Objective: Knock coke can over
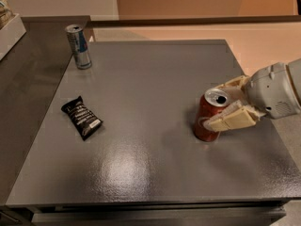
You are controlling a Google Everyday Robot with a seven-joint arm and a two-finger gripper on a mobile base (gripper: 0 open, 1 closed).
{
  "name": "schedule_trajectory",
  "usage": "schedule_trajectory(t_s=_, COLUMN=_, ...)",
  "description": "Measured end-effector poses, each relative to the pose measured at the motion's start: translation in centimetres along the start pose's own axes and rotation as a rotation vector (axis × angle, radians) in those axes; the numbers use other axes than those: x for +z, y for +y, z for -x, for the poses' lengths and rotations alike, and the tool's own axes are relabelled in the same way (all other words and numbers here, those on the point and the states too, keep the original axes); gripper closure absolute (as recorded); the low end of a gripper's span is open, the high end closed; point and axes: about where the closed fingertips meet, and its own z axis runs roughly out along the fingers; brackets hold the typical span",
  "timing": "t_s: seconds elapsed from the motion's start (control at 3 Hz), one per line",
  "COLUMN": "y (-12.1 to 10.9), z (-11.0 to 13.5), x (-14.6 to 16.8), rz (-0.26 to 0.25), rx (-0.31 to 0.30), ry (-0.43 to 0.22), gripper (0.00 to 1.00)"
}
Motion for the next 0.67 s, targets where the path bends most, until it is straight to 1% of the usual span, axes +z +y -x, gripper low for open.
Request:
schedule_trajectory(t_s=0.33, y=-0.2, z=0.7, x=0.0, rz=0.003, rx=-0.001, ry=0.008, gripper=0.65)
schedule_trajectory(t_s=0.67, y=-0.4, z=2.8, x=-0.3, rz=0.014, rx=-0.027, ry=0.098, gripper=0.88)
